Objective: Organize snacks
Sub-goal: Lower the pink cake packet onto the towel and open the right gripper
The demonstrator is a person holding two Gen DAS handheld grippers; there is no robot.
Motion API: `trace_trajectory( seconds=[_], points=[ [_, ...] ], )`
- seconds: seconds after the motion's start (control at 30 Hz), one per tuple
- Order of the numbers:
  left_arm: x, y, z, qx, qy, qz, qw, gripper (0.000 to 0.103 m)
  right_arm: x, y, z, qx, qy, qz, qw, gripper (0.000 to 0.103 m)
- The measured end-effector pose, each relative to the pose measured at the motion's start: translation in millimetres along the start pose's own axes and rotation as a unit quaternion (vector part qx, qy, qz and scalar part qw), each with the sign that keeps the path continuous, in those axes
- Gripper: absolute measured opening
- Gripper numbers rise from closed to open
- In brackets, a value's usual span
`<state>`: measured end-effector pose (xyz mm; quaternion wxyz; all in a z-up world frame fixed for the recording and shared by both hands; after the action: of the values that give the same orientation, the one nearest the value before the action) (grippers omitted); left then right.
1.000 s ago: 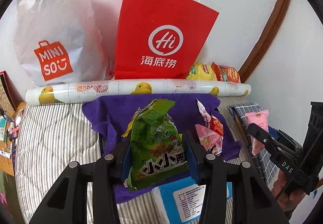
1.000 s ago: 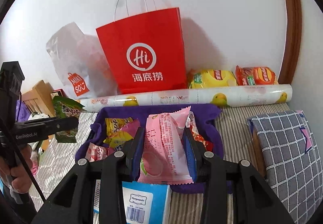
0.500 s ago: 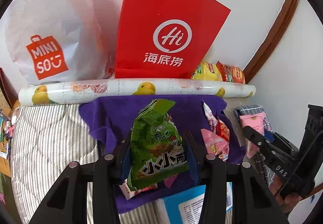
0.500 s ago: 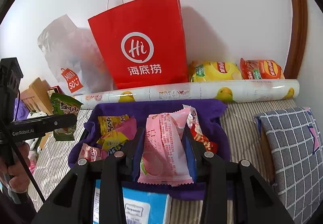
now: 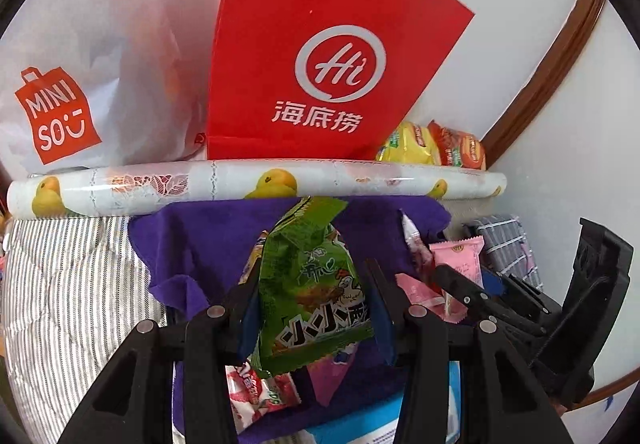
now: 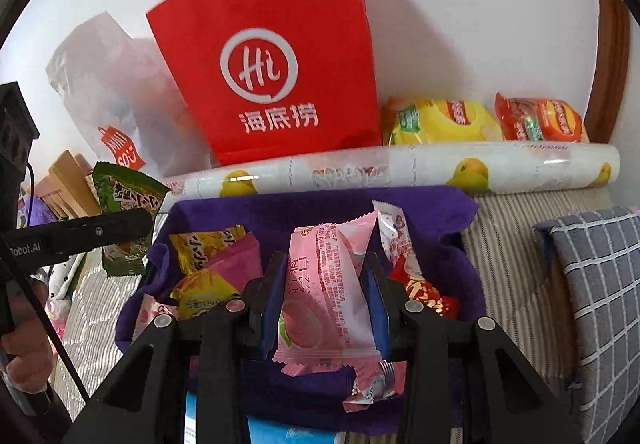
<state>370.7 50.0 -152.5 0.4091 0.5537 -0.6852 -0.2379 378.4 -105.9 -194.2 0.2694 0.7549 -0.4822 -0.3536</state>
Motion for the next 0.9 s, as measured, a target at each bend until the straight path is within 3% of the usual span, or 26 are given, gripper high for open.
trace_trajectory(
  seconds=[0.33, 0.9],
  points=[
    [-2.0, -22.7, 12.4, -0.032, -0.001, 0.003, 0.9995, 0.044, 3.5, -25.5, 20.4, -0.035, -0.006, -0.005, 0.999, 0.038],
    [-4.0, -45.7, 21.7, -0.064, 0.003, 0.002, 0.9979, 0.044, 2.6, -25.5, 26.8, -0.037, -0.002, -0.008, 0.999, 0.044]
  ],
)
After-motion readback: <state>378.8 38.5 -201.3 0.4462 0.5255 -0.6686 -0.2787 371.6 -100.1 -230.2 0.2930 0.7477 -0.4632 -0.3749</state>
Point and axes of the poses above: each gripper's, at about its wrist camera, not at the fingertips, and y roughly against the way its jaws point, x to its right, z to its underside, the point moved 10 cm from there along -y, roughly the way its jaws point, and after that the axes turned 2 degrees about -y, right-handed, at the moved point
